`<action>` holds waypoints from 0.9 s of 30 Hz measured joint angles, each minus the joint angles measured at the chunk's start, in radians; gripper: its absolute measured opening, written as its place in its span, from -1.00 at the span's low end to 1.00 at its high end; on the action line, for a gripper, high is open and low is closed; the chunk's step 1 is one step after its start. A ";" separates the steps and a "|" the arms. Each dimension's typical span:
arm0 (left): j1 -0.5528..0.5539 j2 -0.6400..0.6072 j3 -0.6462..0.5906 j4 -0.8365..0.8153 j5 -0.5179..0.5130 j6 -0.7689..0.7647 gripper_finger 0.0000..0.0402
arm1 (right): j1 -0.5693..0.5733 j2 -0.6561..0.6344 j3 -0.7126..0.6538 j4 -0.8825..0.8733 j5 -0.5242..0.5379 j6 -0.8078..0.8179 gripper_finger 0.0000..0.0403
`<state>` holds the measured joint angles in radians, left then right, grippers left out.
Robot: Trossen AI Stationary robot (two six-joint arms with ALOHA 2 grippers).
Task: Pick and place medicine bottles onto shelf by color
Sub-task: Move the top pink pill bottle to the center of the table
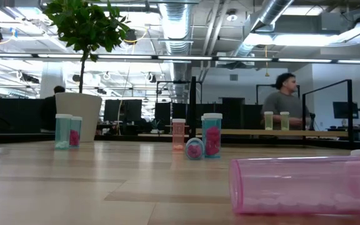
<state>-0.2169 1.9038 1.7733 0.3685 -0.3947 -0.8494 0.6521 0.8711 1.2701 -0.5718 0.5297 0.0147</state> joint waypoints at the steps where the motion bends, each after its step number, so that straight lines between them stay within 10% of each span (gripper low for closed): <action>1: 0.005 0.000 0.000 0.001 0.006 0.000 0.00 | 0.000 0.000 0.000 0.001 0.000 0.000 -0.48; 27: 0.003 0.000 0.001 -0.067 0.075 -0.085 0.00 | -0.043 0.099 0.000 -0.005 0.064 -0.023 -0.48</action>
<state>-0.2143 1.9034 1.7741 0.3020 -0.3193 -0.9348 0.6089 0.9704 1.2705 -0.5768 0.5938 -0.0082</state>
